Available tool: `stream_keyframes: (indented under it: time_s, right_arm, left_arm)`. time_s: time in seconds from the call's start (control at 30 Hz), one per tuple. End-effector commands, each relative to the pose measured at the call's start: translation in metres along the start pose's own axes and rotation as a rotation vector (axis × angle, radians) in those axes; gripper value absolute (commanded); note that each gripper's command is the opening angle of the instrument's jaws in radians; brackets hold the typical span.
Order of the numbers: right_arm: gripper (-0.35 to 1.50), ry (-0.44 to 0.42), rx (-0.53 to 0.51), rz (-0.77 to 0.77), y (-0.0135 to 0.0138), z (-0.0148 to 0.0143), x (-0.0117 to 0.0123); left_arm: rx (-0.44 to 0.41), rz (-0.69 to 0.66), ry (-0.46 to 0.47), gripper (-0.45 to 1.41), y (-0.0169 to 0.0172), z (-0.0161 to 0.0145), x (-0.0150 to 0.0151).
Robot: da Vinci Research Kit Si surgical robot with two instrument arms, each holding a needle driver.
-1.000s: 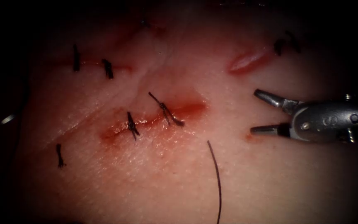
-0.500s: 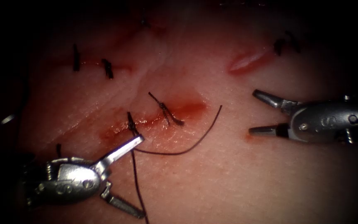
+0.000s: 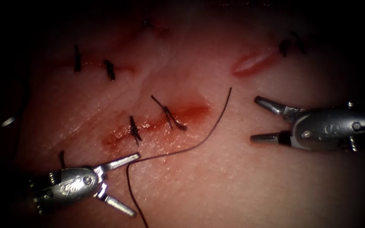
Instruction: Wound Closure
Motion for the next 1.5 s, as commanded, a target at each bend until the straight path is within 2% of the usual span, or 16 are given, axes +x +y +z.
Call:
stream_keyframes:
  time_s: [0.03, 0.13, 0.37, 0.53, 0.7, 0.87, 0.97, 1.0, 1.07, 1.17, 1.27, 1.33, 1.5]
  right_arm:
    - [1.48, -0.002, 0.008, 0.006, -0.0003, 0.0009, 0.0002]
    - [1.48, -0.008, 0.018, 0.018, -0.0004, 0.0008, 0.0002]
    - [1.48, -0.019, 0.035, 0.034, -0.0007, 0.0007, 0.0004]
    - [1.46, -0.039, 0.061, 0.039, -0.0010, 0.0004, 0.0005]
    - [1.46, -0.044, 0.068, 0.044, -0.0012, 0.0003, 0.0006]
    - [1.46, -0.045, 0.071, 0.044, -0.0011, 0.0002, 0.0005]
    - [1.46, -0.047, 0.073, 0.043, -0.0011, 0.0002, 0.0005]
    - [1.46, -0.047, 0.073, 0.043, -0.0011, 0.0001, 0.0005]
    - [1.45, -0.047, 0.073, 0.043, -0.0011, 0.0001, 0.0005]
    - [1.45, -0.047, 0.073, 0.049, -0.0012, 0.0001, 0.0005]
    - [1.41, -0.046, 0.075, 0.055, -0.0012, 0.0000, 0.0006]
    - [1.38, -0.045, 0.075, 0.065, -0.0009, -0.0002, 0.0007]
    - [1.34, -0.012, 0.033, 0.093, 0.0012, -0.0005, 0.0021]
  left_arm:
    - [-0.065, -0.050, -0.008, 0.98, 0.0012, -0.0001, -0.0003]
    - [-0.138, -0.117, -0.047, 0.98, 0.0035, -0.0014, 0.0000]
    - [-0.214, -0.155, -0.121, 0.94, 0.0077, -0.0042, 0.0017]
    - [-0.157, -0.158, -0.182, 0.93, 0.0082, -0.0076, 0.0046]
    - [-0.090, -0.011, -0.220, 0.89, 0.0075, -0.0117, 0.0098]
    - [0.028, 0.092, -0.160, 1.03, 0.0046, -0.0153, 0.0163]
    - [0.114, 0.113, -0.116, 0.99, 0.0022, -0.0166, 0.0201]
    - [0.166, 0.121, -0.090, 0.96, 0.0012, -0.0167, 0.0212]
    - [0.298, 0.188, -0.087, 0.91, -0.0013, -0.0156, 0.0227]
    - [0.420, 0.259, -0.192, 0.81, -0.0036, -0.0130, 0.0225]
    - [0.441, 0.294, -0.233, 0.79, -0.0053, -0.0096, 0.0212]
    - [0.428, 0.307, -0.227, 0.69, -0.0061, -0.0076, 0.0201]
    - [0.444, 0.319, -0.254, 0.57, -0.0082, -0.0028, 0.0169]
